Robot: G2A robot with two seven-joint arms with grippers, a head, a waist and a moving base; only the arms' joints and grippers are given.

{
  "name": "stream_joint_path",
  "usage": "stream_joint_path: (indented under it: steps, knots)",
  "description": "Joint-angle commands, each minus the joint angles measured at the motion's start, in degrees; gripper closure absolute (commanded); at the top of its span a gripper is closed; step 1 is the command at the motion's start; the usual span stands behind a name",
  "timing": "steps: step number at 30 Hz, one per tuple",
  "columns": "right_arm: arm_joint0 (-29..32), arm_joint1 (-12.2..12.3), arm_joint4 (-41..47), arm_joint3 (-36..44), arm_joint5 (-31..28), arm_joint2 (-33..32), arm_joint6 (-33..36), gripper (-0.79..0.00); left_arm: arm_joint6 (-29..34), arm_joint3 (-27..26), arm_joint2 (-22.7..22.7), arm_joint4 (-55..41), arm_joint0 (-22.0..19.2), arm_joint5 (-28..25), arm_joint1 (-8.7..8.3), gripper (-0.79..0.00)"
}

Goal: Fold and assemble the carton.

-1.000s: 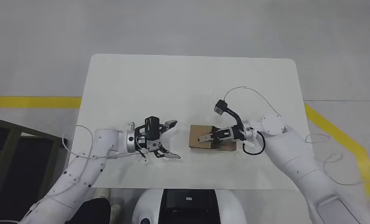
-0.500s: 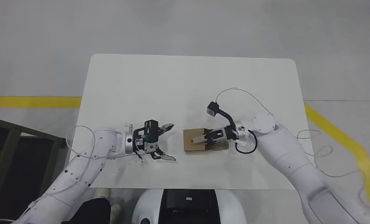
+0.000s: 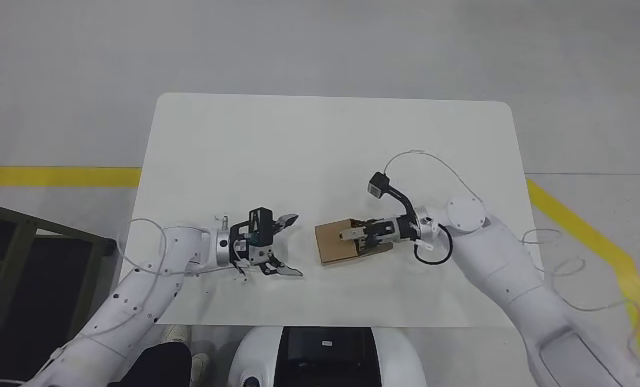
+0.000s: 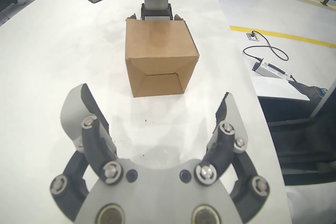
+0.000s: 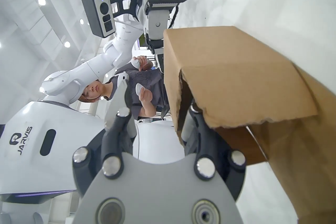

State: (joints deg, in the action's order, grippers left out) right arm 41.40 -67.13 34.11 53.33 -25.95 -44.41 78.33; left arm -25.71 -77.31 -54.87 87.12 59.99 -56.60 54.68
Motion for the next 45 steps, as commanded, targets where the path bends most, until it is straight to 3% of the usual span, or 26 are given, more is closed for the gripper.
stream_joint_path:
  steps: [1,4,17,31,45]
  knots:
    - [0.7,0.5,-0.3,0.8,-0.1,-1.1,-0.1,-0.708,0.0,0.0,0.0,0.1,0.1,0.1,0.00,-0.785]
    - [1.7,1.4,-0.8,2.4,-0.1,-2.9,-0.1,-0.785,0.2,-0.1,0.0,0.2,0.3,0.3,0.00,-0.785]
    - [8.7,5.8,-4.1,15.0,0.8,-14.2,-1.9,-0.785,3.6,-1.5,1.4,-2.5,0.7,3.5,0.92,-0.785]
    - [23.6,10.2,-9.0,37.0,7.5,-27.9,-5.9,-0.785,7.0,2.5,7.8,-5.7,-3.3,8.7,4.42,-0.785]
    - [28.3,11.1,-10.2,41.4,9.4,-30.0,-7.0,-0.770,8.1,5.0,9.9,-7.3,-6.5,10.9,6.70,-0.785]
